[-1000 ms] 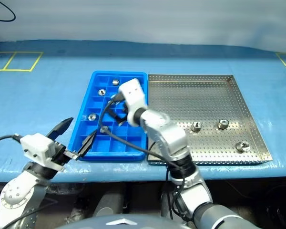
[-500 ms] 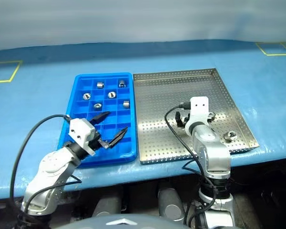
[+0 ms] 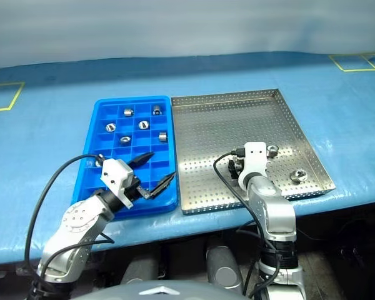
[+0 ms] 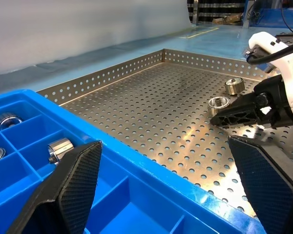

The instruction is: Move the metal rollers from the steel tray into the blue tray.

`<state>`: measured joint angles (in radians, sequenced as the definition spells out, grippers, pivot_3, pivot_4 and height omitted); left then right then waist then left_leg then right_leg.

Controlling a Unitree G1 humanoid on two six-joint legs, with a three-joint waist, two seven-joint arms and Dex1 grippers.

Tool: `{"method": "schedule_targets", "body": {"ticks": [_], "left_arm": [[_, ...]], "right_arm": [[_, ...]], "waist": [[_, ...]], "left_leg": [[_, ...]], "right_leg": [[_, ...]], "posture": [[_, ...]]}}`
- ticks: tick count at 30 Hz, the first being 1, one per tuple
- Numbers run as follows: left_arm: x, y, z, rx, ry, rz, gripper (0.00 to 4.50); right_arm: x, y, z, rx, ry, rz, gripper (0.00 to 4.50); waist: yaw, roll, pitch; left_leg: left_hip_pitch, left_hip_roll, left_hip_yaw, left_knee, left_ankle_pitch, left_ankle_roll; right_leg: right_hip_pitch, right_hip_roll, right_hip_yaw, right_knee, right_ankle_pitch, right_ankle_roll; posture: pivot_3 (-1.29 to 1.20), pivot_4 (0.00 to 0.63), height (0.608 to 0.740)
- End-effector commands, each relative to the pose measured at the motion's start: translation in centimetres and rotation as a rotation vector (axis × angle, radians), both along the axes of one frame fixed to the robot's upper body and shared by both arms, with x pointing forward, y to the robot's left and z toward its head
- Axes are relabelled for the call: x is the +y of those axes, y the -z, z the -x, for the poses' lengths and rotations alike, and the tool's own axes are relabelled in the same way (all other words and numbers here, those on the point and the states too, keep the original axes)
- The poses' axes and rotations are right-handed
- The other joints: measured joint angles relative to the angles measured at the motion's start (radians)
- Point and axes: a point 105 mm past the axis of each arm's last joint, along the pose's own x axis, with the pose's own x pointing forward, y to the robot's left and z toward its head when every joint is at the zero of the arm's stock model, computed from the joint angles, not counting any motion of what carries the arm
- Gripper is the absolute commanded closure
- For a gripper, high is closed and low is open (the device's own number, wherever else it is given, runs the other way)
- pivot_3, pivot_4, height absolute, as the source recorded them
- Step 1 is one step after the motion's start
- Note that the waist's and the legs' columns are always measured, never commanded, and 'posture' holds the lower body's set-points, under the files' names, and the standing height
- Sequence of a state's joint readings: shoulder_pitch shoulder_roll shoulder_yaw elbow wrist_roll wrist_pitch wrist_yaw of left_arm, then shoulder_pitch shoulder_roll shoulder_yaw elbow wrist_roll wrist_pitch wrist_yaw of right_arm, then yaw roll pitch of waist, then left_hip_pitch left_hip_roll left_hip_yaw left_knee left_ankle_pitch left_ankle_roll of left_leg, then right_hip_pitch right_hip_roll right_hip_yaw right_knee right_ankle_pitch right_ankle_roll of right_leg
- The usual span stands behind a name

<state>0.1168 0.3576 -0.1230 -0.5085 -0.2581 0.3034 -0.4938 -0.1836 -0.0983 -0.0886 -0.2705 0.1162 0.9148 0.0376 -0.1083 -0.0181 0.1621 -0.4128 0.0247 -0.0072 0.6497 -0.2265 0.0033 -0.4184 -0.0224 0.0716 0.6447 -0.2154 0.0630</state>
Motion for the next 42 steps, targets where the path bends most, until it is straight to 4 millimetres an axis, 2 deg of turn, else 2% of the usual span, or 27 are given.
{"method": "schedule_targets", "body": {"ticks": [1, 2, 3, 9, 11, 13, 15, 18, 23, 28, 33, 36, 40, 42], "left_arm": [[0.6, -0.7, 0.1, -0.026, -0.025, 0.014, 0.0], [0.7, -0.7, 0.1, -0.026, -0.03, 0.016, 0.0], [0.7, -0.7, 0.1, -0.027, -0.034, 0.017, 0.0], [0.8, -0.7, 0.2, -0.025, -0.04, 0.019, 0.0], [0.9, -0.8, 0.2, -0.031, -0.046, 0.016, 0.0], [1.4, -1.3, 0.1, -0.055, -0.075, 0.03, 0.0], [2.6, -1.7, 0.0, -0.081, -0.136, 0.03, 0.0], [4.4, -2.0, 0.3, -0.104, -0.207, 0.024, 0.0], [7.1, -1.7, 1.5, -0.099, -0.338, -0.019, 0.0], [8.4, -1.7, 3.1, -0.087, -0.418, -0.034, 0.0], [8.4, -1.6, 3.8, -0.079, -0.439, -0.027, 0.0], [8.0, -1.5, 3.6, -0.076, -0.43, -0.017, 0.0], [7.4, -1.4, 3.1, -0.074, -0.403, -0.006, 0.0], [7.1, -1.4, 2.8, -0.074, -0.386, 0.0, 0.0]], "right_arm": [[0.2, -0.7, -0.5, -0.03, -0.003, -0.018, 2.25], [0.2, -0.7, -0.6, -0.029, 0.0, -0.018, 2.66], [0.1, -0.7, -0.7, -0.029, 0.003, -0.018, 2.88], [0.0, -1.0, -0.9, -0.035, 0.003, -0.001, 2.88], [0.8, -2.0, -0.9, -0.07, -0.034, 0.003, 2.88], [3.0, -4.2, -1.1, -0.144, -0.128, -0.004, 2.88], [6.1, -6.6, -1.3, -0.217, -0.246, -0.025, 2.88], [10.4, -8.7, -1.5, -0.279, -0.402, -0.009, 2.88], [17.0, -9.8, -1.6, -0.31, -0.625, -0.018, 2.88], [20.8, -8.7, -1.4, -0.281, -0.756, -0.018, 2.88], [21.5, -6.4, -1.9, -0.217, -0.773, -0.012, 2.88], [20.7, -5.3, -2.2, -0.178, -0.746, -0.006, 2.88], [19.3, -4.9, -2.1, -0.154, -0.713, -0.013, 2.88], [18.6, -4.7, -1.9, -0.137, -0.704, -0.023, 2.14]], "waist": [[-0.001, 0.0, 0.0], [0.0, 0.0, 0.0], [0.0, 0.0, 0.0], [0.001, 0.0, 0.0], [0.002, 0.0, 0.0], [0.002, 0.0, 0.0], [0.001, 0.001, 0.0], [0.001, 0.001, 0.001], [0.043, 0.0, 0.0], [0.087, -0.001, 0.0], [0.116, -0.002, 0.0], [0.122, -0.002, 0.0], [0.125, -0.002, 0.0], [0.124, -0.002, 0.0]], "left_leg": [[0.0, 0.0, 0.0, 0.0, 0.0, 0.0], [0.001, 0.0, 0.0, 0.0, 0.0, 0.0], [0.001, 0.0, 0.0, 0.0, 0.0, 0.0], [0.002, 0.001, 0.0, 0.002, 0.0, 0.0], [0.002, 0.001, 0.0, 0.003, 0.0, 0.0], [0.001, 0.001, 0.0, 0.003, 0.0, 0.0], [0.001, 0.001, 0.0, 0.001, 0.0, 0.0], [0.001, 0.002, 0.001, 0.0, 0.0, 0.0], [0.001, 0.002, -0.003, -0.003, 0.0, 0.0], [-0.002, 0.002, -0.002, -0.003, 0.0, 0.0], [-0.002, 0.001, -0.002, -0.001, 0.0, 0.0], [-0.001, 0.001, -0.002, -0.001, 0.0, -0.001], [-0.001, 0.001, -0.002, -0.001, 0.0, -0.001], [-0.001, 0.001, -0.002, -0.001, 0.0, -0.001]], "right_leg": [[0.0, 0.0, 0.0, 0.0, 0.0, 0.0], [0.001, 0.0, 0.0, 0.0, 0.0, 0.0], [0.001, 0.0, 0.0, 0.0, 0.0, 0.0], [0.003, 0.0, 0.0, 0.0, 0.001, 0.0], [0.003, 0.0, 0.001, 0.0, 0.001, 0.0], [0.002, 0.0, 0.0, 0.0, 0.001, 0.0], [0.001, 0.001, 0.001, 0.0, 0.001, 0.0], [-0.001, 0.002, 0.001, 0.001, 0.001, 0.0], [-0.001, 0.002, -0.003, 0.0, 0.002, 0.0], [-0.002, -0.002, -0.004, -0.001, 0.003, -0.004], [-0.001, -0.003, -0.004, -0.002, 0.0, -0.005], [-0.001, -0.001, -0.005, -0.001, -0.001, -0.004], [-0.001, -0.001, -0.005, -0.001, -0.001, -0.005], [-0.001, -0.001, -0.006, -0.001, -0.001, -0.005]], "posture": [[-0.06, 0.15, 0.74], [-0.05, 0.15, 0.74], [-0.05, 0.15, 0.74], [-0.04, 0.15, 0.74], [-0.04, 0.15, 0.74], [-0.03, 0.15, 0.74], [-0.02, 0.15, 0.74], [0.01, 0.15, 0.74], [0.1, 0.15, 0.74], [0.17, 0.15, 0.74], [0.18, 0.15, 0.74], [0.17, 0.15, 0.74], [0.17, 0.15, 0.74], [0.12, 0.15, 0.74]]}}
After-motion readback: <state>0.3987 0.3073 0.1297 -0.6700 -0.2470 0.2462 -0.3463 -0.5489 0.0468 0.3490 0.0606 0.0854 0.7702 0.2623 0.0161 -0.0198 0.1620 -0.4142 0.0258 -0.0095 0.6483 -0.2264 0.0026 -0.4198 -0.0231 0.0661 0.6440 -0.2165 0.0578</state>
